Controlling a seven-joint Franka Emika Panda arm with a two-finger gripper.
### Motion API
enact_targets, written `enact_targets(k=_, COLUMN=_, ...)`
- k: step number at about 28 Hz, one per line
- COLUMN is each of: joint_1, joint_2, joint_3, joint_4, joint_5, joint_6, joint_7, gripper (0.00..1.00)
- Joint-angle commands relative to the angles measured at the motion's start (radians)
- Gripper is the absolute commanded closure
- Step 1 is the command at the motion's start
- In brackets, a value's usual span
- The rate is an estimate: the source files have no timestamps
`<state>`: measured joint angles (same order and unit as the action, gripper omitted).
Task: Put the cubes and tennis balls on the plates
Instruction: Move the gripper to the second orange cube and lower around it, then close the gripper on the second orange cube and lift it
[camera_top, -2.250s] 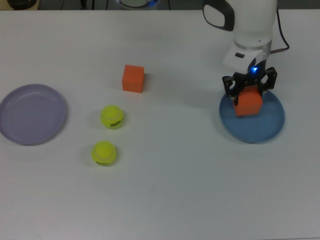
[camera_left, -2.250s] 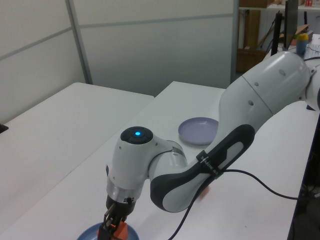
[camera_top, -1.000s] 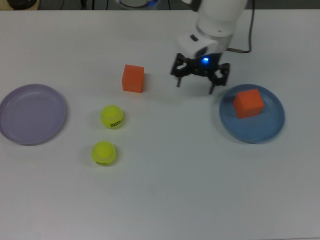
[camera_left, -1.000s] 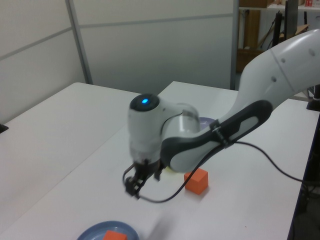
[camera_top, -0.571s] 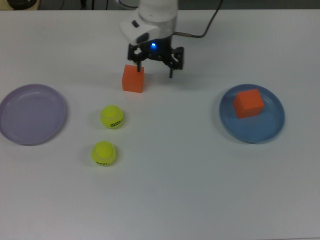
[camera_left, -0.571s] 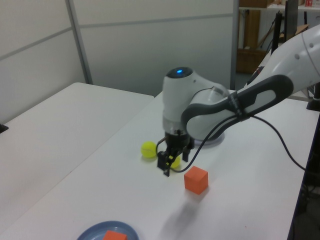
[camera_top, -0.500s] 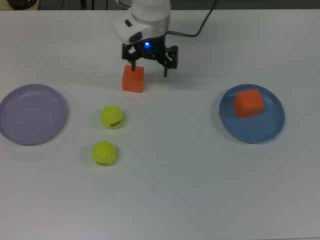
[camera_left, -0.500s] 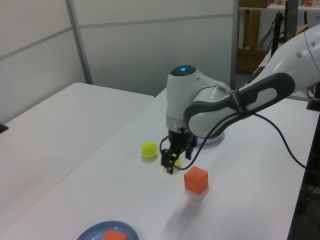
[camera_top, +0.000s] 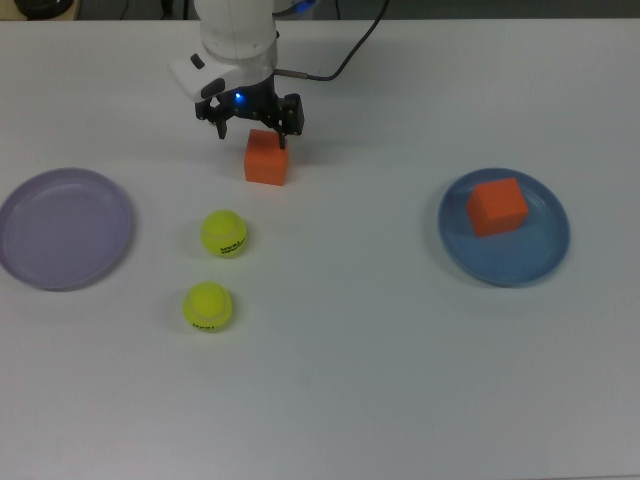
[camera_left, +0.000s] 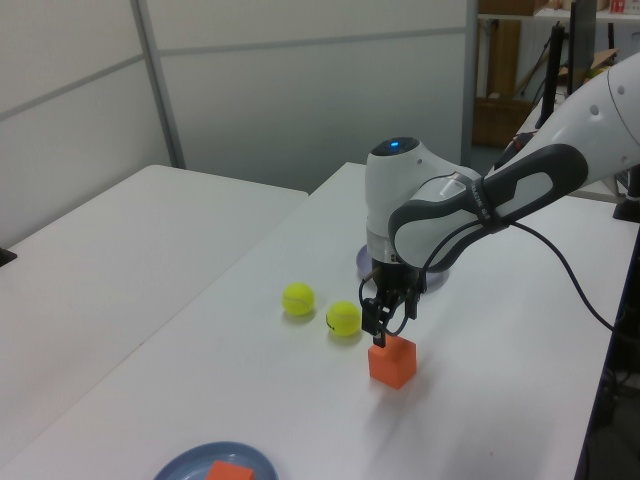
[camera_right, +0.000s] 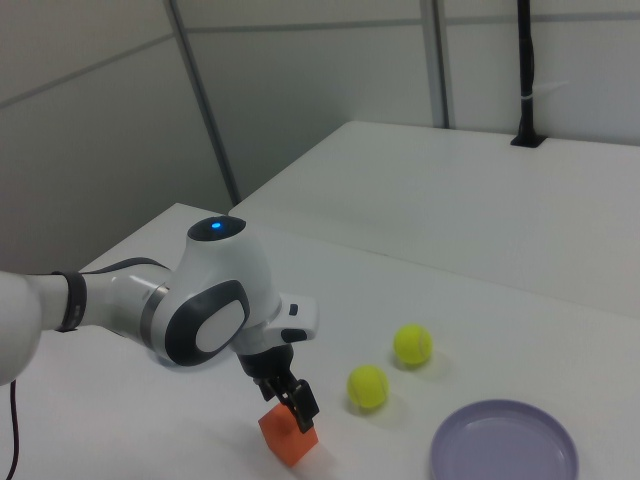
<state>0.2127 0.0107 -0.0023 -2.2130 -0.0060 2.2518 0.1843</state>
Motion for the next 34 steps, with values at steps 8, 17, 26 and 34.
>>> enact_targets(k=8, joint_1=0.014, joint_2=-0.017, joint_3=-0.007, joint_4=-0.034, joint_5=0.066, joint_6=0.028, joint_7=-0.065, gripper=0.0)
enact_targets(k=17, joint_1=0.016, joint_2=0.051, joint_3=0.001, joint_4=-0.034, joint_5=0.067, joint_6=0.068, joint_7=-0.075, gripper=0.0)
enact_targets(k=26, joint_1=0.017, joint_2=0.101, joint_3=0.005, joint_4=-0.033, joint_5=0.067, joint_6=0.124, joint_7=-0.072, gripper=0.01)
enact_targets(k=34, joint_1=0.016, joint_2=0.091, joint_3=0.005, joint_4=-0.014, joint_5=0.162, joint_6=0.127, joint_7=-0.08, gripper=1.0)
